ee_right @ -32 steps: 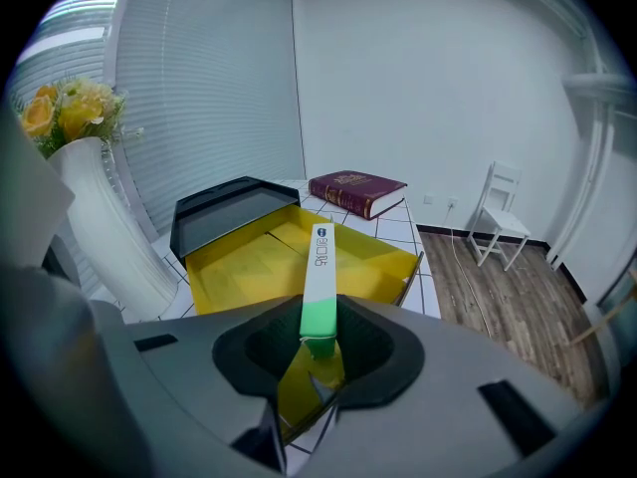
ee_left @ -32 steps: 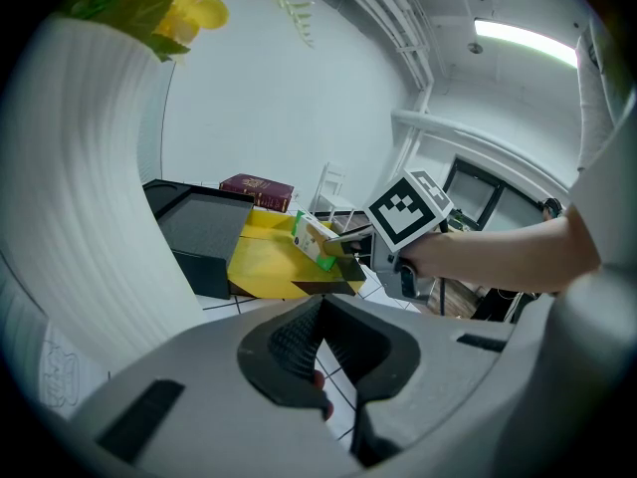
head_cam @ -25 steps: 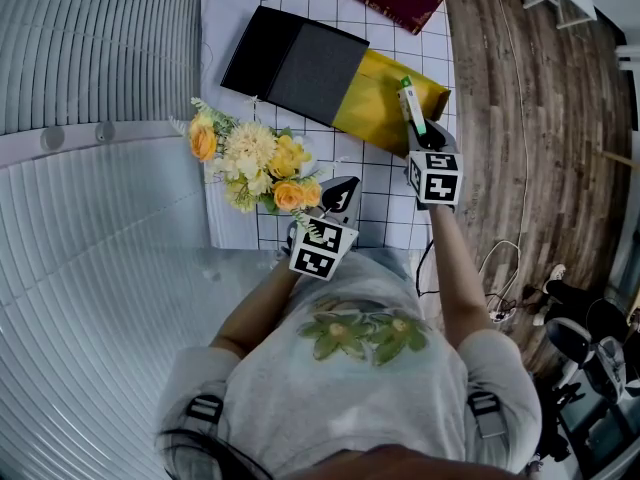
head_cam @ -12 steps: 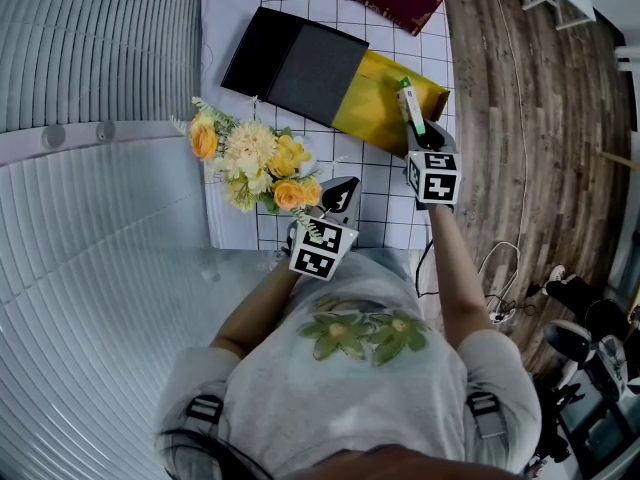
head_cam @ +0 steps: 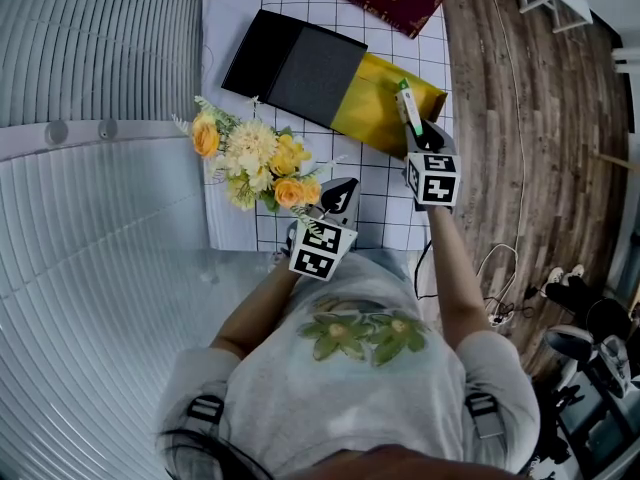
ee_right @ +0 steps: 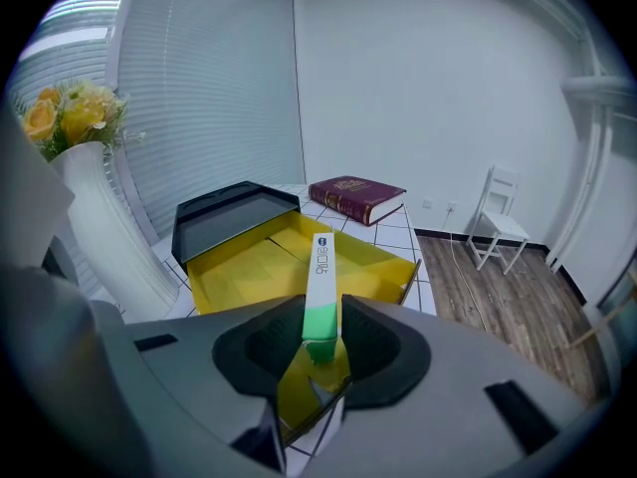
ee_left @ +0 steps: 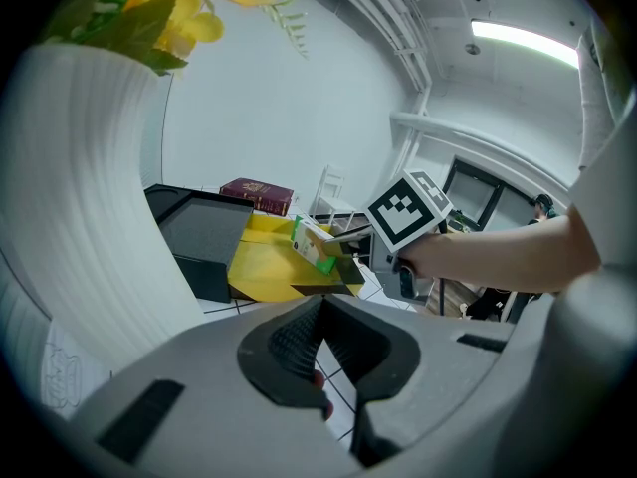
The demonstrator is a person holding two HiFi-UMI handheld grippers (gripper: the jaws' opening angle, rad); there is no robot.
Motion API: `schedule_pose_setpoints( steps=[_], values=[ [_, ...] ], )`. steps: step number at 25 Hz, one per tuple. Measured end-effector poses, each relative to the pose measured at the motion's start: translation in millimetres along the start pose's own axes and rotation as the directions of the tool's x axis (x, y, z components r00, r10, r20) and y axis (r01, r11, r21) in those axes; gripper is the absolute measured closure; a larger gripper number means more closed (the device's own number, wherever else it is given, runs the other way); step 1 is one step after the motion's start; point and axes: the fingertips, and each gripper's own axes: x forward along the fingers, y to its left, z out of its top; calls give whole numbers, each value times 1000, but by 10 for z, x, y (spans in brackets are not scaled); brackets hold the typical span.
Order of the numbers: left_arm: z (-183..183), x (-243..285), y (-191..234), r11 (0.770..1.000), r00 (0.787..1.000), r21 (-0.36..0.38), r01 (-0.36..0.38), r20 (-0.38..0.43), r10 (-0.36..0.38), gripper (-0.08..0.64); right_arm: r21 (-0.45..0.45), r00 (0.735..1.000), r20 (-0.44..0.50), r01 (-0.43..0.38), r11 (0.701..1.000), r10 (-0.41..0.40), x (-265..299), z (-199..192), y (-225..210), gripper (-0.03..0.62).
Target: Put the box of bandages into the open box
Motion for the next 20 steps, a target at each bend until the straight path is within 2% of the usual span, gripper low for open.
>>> schedule_pose_setpoints(
  steps=[20],
  values=[
    [-6,-78,-73,1000,1000,16,-9,20,9,554,-1,997,73,26,1000,-26,-282,187,-27,502]
  ],
)
